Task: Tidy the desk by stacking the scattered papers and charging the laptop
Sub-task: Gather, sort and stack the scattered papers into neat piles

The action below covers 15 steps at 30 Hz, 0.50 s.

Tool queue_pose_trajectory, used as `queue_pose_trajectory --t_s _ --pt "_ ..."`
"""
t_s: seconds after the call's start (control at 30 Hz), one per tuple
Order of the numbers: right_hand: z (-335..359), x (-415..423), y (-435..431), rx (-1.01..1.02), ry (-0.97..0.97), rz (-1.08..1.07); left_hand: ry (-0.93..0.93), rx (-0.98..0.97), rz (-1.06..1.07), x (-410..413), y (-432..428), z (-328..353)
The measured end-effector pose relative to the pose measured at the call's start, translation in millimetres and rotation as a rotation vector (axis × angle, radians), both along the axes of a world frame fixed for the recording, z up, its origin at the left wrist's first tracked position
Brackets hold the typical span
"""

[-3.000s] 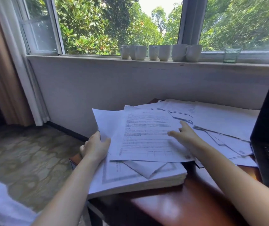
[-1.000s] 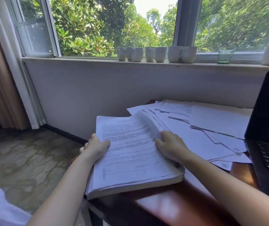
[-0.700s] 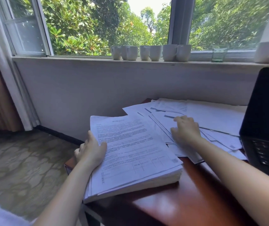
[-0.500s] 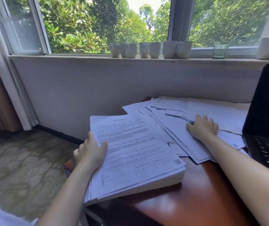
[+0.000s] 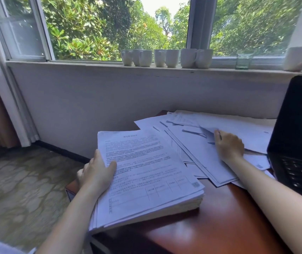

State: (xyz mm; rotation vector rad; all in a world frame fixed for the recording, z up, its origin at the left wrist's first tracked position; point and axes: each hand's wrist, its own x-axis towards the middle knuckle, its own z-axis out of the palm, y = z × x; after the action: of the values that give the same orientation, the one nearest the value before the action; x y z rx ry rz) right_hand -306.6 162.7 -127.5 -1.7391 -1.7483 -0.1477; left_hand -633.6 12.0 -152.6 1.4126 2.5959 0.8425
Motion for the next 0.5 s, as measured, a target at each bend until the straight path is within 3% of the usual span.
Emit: queue_pose_trajectory --t_s 0.27,0.33,0.43,0.5 --pt "4.1 -63.7 -63.7 0.092 -0.215 0.512 -0.017 0.009 -0.003 0.7 -2.5 0.0" --pt "4.1 -67.5 -66.0 0.014 -0.175 0.533 -0.012 0.009 0.0 0.4 -2.4 0.1" --pt "9.5 -58.3 -59.5 -0.216 0.089 0.506 -0.01 0.011 -0.003 -0.1 -1.9 -0.9" --pt "10.0 -43.5 -50.1 -0.233 0.067 0.395 -0.011 0.014 -0.005 -1.0 -1.6 -1.4"
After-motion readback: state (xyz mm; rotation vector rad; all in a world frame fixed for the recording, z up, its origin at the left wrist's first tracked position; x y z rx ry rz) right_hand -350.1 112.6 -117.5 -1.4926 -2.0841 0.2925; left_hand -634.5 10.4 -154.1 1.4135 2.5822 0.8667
